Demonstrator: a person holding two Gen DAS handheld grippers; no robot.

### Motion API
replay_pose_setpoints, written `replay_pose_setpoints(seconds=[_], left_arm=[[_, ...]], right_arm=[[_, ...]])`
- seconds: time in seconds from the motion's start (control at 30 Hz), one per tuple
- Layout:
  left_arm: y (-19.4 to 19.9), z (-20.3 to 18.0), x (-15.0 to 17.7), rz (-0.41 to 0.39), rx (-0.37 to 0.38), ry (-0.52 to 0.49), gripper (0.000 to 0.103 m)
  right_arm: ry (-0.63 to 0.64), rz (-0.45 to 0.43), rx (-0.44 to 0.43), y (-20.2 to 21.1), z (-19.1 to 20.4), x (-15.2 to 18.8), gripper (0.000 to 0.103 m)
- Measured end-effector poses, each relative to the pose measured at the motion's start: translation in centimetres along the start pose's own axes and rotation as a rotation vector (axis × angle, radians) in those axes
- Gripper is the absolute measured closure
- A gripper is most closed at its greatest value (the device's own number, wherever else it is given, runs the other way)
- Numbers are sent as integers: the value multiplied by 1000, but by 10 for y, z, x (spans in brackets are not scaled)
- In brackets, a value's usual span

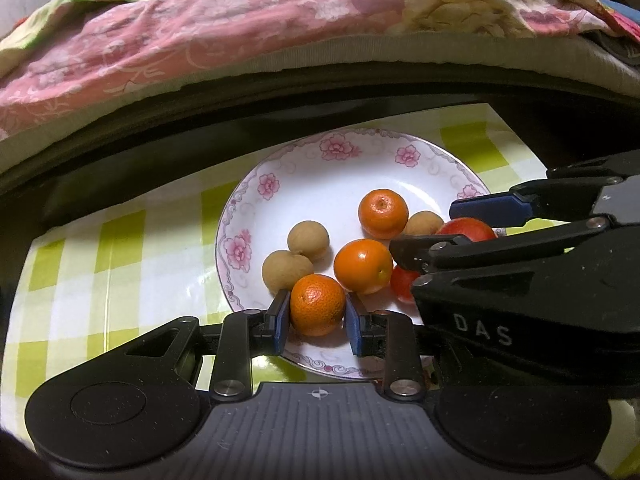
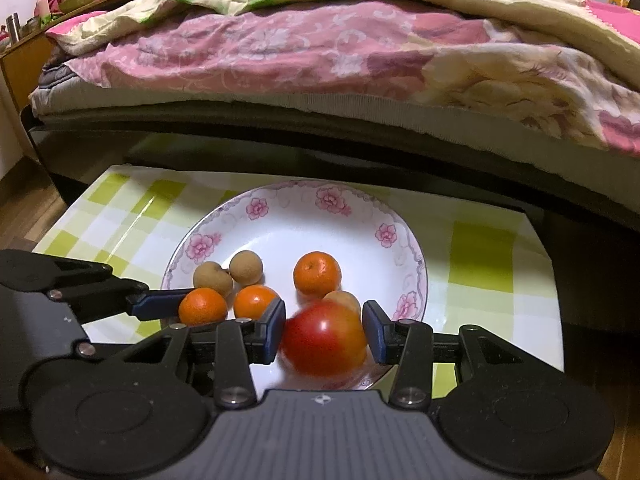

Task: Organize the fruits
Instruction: 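Carry the tangerine and large tomato with both tools over the plate, then open the left tool to drop the tangerine while the right tool releases the tomato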

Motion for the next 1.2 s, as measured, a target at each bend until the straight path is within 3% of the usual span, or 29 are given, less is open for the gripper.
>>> replay_pose_setpoints(seconds=[0.37,0.73,1.2], left_arm=[[-5,0,-1,0,-15,-11,64],[8,1,-9,-29,-40,-22,43],[25,0,-18,-65,-48,-22,31]], right_arm=[[0,3,-10,-9,-1,-3,58],[-13,-18,-14,2,1,-8,58],[-26,-34,-1,16,-1,-13,54]])
Point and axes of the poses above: each gripper's, at about its wrist camera, not at the fingertips, and y roughly against the way its jaws point, z to its left, x to its underside, the point moved 10 cm from there along -y, roughly the way its jaws point, and after that the axes turned 11 degrees about -z, right-handed, at the moved point
